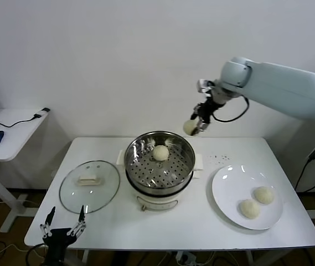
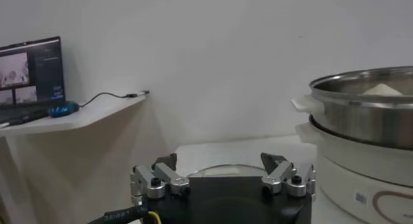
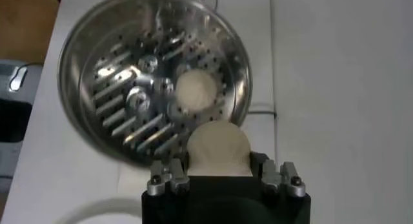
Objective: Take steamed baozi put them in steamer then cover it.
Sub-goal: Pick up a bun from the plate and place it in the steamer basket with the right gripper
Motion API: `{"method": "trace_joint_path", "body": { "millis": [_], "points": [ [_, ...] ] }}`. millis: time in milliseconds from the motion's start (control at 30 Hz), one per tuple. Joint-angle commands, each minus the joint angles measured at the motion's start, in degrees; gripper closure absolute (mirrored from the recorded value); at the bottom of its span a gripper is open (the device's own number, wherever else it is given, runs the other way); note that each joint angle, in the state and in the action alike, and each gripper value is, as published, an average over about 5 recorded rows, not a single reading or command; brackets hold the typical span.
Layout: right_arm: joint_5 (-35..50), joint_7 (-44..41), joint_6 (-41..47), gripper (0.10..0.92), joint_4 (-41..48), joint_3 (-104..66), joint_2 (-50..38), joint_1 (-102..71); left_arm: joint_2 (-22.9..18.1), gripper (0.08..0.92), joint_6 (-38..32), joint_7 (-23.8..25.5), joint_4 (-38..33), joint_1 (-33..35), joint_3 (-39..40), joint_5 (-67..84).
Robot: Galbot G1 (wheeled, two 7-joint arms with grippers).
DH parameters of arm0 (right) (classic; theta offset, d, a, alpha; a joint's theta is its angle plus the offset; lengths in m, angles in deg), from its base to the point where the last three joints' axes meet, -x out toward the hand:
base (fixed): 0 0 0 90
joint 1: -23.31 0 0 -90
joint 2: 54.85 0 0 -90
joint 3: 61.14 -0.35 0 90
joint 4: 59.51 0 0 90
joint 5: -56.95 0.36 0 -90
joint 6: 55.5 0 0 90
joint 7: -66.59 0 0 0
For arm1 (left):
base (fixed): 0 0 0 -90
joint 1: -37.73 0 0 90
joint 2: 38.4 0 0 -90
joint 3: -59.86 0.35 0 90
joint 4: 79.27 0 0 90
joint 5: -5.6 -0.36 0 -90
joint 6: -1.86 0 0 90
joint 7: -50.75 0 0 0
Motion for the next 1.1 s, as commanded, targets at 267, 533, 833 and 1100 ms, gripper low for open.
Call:
{"method": "trace_joint_path", "body": {
  "millis": [267,533,833,1100],
  "points": [
    [7.0,6.7,4.0,0.406,4.5,1.4,17.8,-6.8,0.9,0.177,-0.4,-0.1,1.0,0.5,-1.1,1.9],
    [6.9,8.7,5.0,0.406,6.3,2.9,19.8,-11.7,0.6,0.177,0.0,0.0,0.9,-0.2,-1.2,1.7],
    [6.6,9.1,5.3,0.405,6.9,3.6,20.3,-14.5,0.6,0.177,-0.2,0.0,2.1,-0.4,-1.4,1.7],
    [6.6,9.1,5.6,0.316,6.3,3.9,19.6,-14.4,0.6,0.177,-0.1,0.0,2.3,-0.6,-1.3,1.6]
  ]
}}
